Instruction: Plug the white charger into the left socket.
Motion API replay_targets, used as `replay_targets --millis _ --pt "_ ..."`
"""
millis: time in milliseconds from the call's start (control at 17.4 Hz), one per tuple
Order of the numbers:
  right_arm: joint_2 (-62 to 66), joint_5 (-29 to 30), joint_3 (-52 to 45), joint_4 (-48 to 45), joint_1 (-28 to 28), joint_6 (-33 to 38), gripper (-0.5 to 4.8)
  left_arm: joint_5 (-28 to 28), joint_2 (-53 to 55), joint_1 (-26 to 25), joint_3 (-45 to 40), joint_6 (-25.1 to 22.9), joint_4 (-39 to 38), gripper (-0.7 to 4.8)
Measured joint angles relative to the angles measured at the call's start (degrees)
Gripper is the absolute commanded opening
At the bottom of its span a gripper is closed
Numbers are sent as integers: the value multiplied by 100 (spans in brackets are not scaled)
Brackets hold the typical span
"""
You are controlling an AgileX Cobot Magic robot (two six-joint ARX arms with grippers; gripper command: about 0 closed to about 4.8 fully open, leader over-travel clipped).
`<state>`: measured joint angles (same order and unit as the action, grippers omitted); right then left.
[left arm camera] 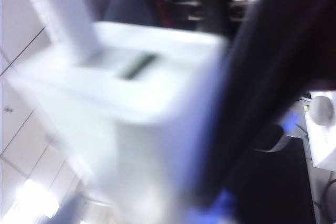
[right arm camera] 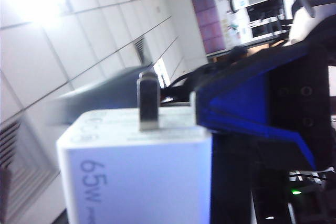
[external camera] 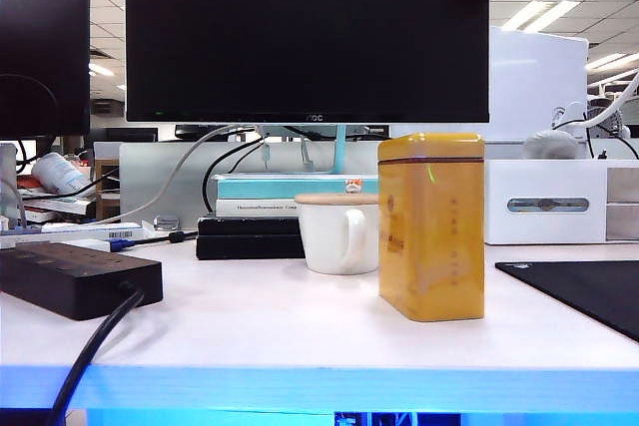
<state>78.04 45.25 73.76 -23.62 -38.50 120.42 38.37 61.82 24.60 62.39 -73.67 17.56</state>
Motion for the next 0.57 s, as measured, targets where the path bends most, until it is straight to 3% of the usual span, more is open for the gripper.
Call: replay_targets --millis 575 --pt "-26 92 -7 267 0 0 12 105 -55 140 2 -13 -205 479"
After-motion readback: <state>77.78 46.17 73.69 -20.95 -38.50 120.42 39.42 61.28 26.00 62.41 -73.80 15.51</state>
